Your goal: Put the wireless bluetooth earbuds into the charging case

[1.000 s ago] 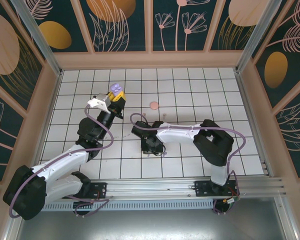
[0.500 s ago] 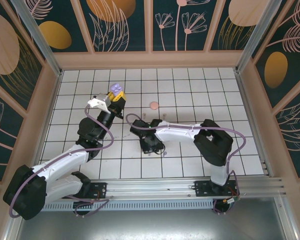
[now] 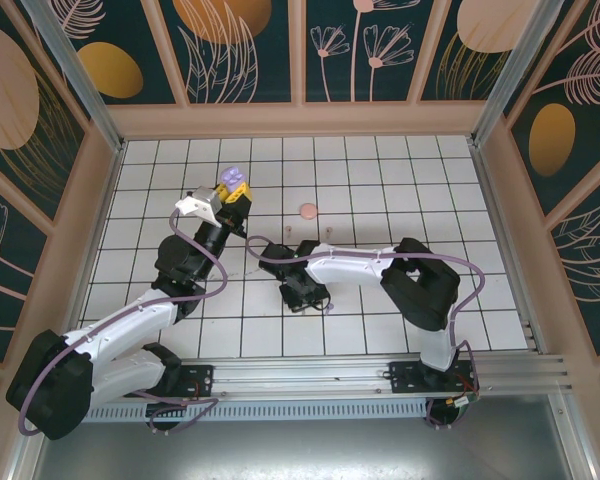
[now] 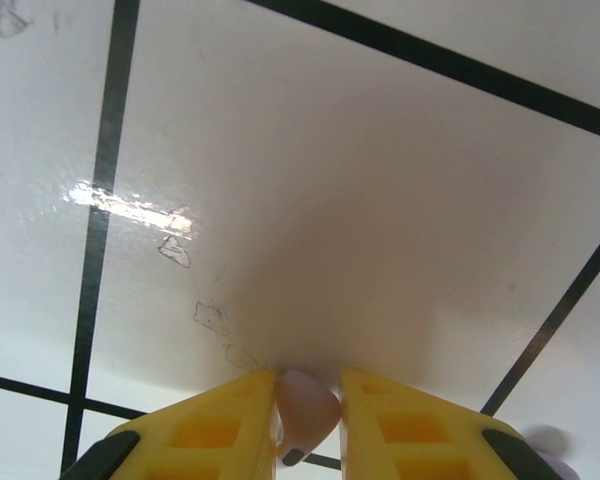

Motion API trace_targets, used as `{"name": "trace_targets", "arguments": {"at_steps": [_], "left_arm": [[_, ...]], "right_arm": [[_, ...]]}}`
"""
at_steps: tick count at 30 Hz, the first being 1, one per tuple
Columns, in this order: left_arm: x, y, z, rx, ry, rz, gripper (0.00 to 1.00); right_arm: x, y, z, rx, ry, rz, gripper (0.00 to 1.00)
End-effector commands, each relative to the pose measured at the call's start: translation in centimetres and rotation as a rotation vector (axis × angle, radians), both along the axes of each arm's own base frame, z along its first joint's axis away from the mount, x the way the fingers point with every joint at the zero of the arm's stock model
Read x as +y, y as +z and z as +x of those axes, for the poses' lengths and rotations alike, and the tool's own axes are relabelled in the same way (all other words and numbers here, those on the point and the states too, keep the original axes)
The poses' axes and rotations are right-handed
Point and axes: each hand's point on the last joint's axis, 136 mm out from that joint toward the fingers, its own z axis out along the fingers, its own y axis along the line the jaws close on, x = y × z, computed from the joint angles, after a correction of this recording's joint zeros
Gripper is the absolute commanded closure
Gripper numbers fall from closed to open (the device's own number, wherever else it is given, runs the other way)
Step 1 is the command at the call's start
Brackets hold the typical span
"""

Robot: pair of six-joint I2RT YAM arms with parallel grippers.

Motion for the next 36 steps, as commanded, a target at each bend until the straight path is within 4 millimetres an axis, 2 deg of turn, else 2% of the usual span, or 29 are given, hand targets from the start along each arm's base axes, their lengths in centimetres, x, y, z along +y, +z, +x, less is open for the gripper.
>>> {"name": "trace_targets", "arguments": {"at_steps": [1, 5, 10, 16, 24, 29, 36], "left_arm": [[-0.3, 1.0, -0.5, -0.036, -0.022, -0.02, 1.0], [-0.4, 1.2, -0.5, -0.035, -0.025, -0.016, 1.0], [-0.5, 1.0, -0.4, -0.03, -0.029, -0.004, 1.0], [-1.2, 0.8, -0.7, -0.042, -0.058, 0.044, 1.0], [-3.4, -0.6, -2.3, -0.086, -0.186, 0.159, 1.0], [-5.3, -1.6, -3.4, -0.106, -0.299, 0.229, 1.0], [-7.5, -3.1, -4.4, -0.096, -0.444, 0.297, 1.0]], "right_arm": [[-0.3, 1.3, 0.6, -0.048, -0.001, -0.007, 0.79], [-0.2, 3.9, 1.9, -0.112, -0.041, 0.052, 0.79], [0.1, 8.8, 3.8, -0.215, -0.084, 0.167, 0.79], [-0.1, 16.3, 6.7, -0.367, -0.114, 0.308, 0.79], [-1.1, 27.4, 10.3, -0.608, -0.106, 0.456, 0.78], [-1.0, 32.2, 11.3, -0.719, -0.057, 0.501, 0.78], [-0.4, 37.1, 11.1, -0.838, 0.04, 0.579, 0.77]]}}
